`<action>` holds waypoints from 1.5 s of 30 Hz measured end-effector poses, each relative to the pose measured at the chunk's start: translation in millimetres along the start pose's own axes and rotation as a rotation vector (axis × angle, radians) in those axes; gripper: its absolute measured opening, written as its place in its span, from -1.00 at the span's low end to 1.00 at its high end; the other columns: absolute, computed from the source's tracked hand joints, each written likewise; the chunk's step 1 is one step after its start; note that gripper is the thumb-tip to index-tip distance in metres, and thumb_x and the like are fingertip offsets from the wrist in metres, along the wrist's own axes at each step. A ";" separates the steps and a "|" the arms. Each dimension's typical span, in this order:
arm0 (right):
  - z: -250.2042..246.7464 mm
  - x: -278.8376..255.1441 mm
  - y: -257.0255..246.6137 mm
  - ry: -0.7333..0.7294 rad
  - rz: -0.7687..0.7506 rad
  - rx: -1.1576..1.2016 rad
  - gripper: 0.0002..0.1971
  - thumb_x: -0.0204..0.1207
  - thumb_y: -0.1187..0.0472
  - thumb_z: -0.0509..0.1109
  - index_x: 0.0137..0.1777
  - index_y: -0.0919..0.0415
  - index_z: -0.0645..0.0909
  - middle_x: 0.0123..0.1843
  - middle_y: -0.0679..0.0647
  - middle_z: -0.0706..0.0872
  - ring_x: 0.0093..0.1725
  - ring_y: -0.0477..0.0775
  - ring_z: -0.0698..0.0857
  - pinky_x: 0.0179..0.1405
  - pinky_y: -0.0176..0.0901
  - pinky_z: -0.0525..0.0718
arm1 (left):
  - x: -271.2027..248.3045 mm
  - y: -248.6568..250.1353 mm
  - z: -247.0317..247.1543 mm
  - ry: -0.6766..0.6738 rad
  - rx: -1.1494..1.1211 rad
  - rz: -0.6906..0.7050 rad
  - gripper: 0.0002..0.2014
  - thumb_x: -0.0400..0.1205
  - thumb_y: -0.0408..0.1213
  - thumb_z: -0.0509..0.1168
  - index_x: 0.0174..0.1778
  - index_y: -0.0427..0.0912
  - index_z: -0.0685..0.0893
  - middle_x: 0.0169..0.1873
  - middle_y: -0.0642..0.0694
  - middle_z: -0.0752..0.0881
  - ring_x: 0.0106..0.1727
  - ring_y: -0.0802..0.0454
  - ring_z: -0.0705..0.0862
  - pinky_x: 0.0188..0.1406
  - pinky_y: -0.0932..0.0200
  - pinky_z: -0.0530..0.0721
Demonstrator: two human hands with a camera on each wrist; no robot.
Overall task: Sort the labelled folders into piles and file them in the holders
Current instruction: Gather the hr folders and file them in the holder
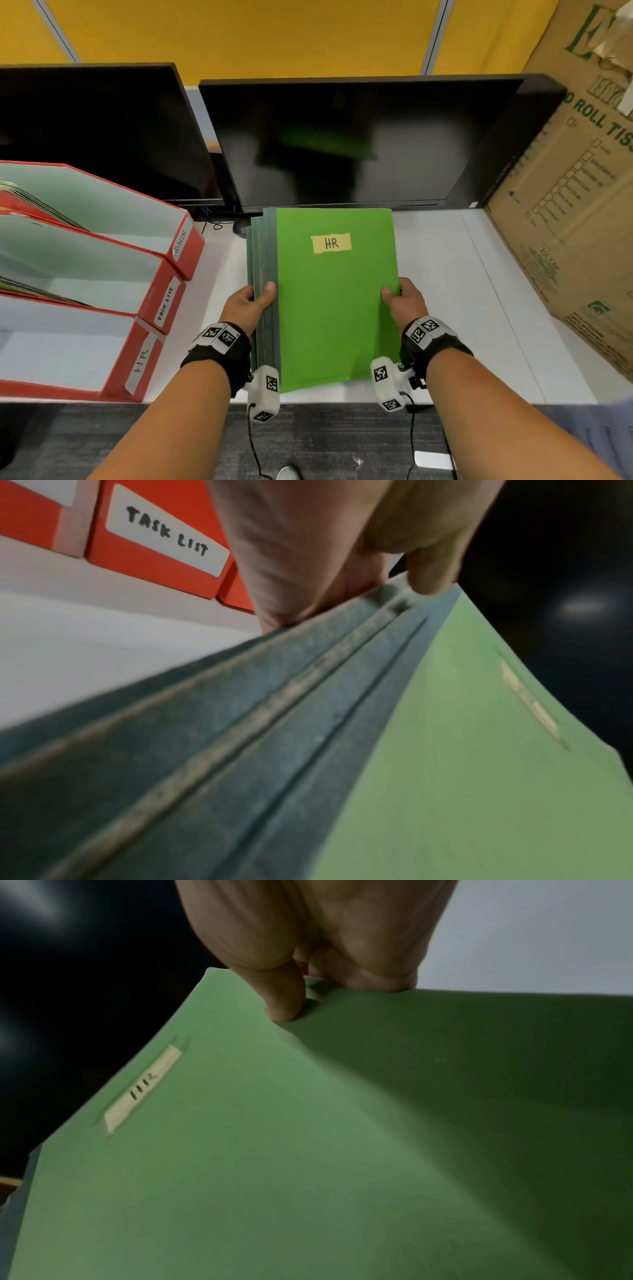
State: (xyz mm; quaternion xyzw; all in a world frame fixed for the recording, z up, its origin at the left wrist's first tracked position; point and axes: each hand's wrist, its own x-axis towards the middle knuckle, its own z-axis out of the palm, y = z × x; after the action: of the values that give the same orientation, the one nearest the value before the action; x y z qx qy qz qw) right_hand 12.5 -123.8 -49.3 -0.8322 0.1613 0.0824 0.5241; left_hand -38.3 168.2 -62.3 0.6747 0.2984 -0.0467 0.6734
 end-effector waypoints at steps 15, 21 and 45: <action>-6.7 11.3 1.6 0.104 0.072 -0.087 -0.94 0.62 0.29 0.21 -0.04 0.27 0.39 -0.09 0.21 0.55 -0.12 0.14 0.53 -0.13 -0.16 0.41 | -2.2 6.5 -3.6 0.197 0.146 0.019 -0.53 0.44 0.27 0.31 -0.12 -0.11 0.68 -0.20 -0.22 0.71 -0.10 -0.23 0.72 0.05 -0.29 0.72; -25.3 20.5 3.2 0.213 0.097 -0.057 -0.77 0.63 0.35 0.12 0.24 0.37 0.43 -0.04 0.17 0.51 -0.08 0.12 0.49 -0.09 -0.17 0.38 | -8.4 12.7 -12.9 0.331 0.338 0.049 -0.59 0.77 -0.11 0.01 0.33 -0.38 0.47 0.15 -0.38 0.60 0.20 -0.31 0.59 0.08 0.02 0.45; -8.1 14.4 -14.4 0.097 0.044 -0.088 -0.78 0.62 0.33 0.15 0.18 0.43 0.46 -0.05 0.22 0.54 -0.02 0.24 0.58 -0.10 -0.14 0.43 | -26.4 21.9 7.4 0.236 0.270 0.090 -0.63 0.49 -0.07 0.48 0.10 -0.18 0.61 -0.03 -0.16 0.77 0.01 -0.14 0.74 0.09 0.05 0.66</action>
State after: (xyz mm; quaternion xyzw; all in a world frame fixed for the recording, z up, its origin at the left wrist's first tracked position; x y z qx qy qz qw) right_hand 30.7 -128.0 -38.0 -0.8537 0.2011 0.0603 0.4765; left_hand -47.2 154.2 -31.4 0.7724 0.3357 0.0235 0.5387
